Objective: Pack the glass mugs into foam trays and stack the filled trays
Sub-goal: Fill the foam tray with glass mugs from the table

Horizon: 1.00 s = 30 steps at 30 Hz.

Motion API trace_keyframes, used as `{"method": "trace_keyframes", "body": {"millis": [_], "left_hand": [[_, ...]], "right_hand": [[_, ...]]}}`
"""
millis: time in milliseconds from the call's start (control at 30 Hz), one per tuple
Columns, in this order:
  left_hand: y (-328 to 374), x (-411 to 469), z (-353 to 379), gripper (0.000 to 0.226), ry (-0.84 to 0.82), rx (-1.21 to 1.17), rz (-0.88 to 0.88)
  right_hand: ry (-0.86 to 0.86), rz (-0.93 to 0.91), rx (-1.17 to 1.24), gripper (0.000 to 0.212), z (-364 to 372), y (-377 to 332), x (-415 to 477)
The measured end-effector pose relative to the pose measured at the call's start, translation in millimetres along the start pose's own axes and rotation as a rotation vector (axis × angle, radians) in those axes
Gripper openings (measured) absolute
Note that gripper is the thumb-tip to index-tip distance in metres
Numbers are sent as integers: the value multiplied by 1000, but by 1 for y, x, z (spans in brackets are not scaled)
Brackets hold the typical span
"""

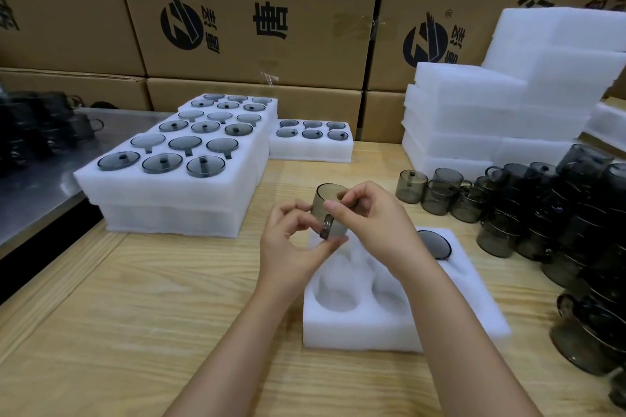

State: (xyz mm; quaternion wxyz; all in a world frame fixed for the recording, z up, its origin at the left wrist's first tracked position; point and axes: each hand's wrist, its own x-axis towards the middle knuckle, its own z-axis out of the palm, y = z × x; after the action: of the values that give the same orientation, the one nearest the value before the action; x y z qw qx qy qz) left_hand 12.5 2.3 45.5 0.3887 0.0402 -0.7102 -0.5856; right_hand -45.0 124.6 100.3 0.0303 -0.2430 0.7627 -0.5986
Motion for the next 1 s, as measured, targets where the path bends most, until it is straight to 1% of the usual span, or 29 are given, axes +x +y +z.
{"method": "trace_keyframes", "body": {"millis": [67, 100, 133, 200, 267, 333, 467, 567, 633, 733, 800, 900, 1000], "left_hand": [[2, -1, -4, 29, -84, -69, 5], [3, 0, -5, 30, -119, -125, -3], [2, 0, -7, 37, -144, -191, -36], [-2, 3, -10, 47, -178, -291, -167], [-8, 3, -13, 47, -224, -278, -283], [-13, 2, -15, 45, -274, -252, -331], [-13, 1, -18, 45, -314, -285, -283], [-14, 0, -18, 40, -316, -267, -262], [-14, -1, -17, 44, -318, -257, -249], [-12, -3, -15, 49, -324, -226, -204], [-12, -4, -13, 43, -322, -217, -185], [-13, -4, -12, 34, -318, -169, -180], [-13, -5, -11, 25, -288, -219, -209]], "right_hand": [[-22, 15, -1, 29, -5, 1, 2], [-51, 26, 3, 35, -10, 1, 2], [-81, 36, 13, 41, -14, 1, 3], [-135, 39, 65, 47, -21, 3, 3], [-196, 40, 83, 45, -22, 6, 2], [-241, 38, 59, 42, -21, 11, 0], [-286, 39, 0, 41, -19, 17, 2], [-297, 28, -68, 43, -15, 20, 2], [-287, 5, -171, 47, -13, 20, 1], [-325, 5, -349, 47, -10, 20, 0], [-352, 30, -420, 46, -9, 19, 0], [-389, 22, -444, 39, -9, 18, 0], [-406, 4, -458, 29, -9, 17, 1]]}}
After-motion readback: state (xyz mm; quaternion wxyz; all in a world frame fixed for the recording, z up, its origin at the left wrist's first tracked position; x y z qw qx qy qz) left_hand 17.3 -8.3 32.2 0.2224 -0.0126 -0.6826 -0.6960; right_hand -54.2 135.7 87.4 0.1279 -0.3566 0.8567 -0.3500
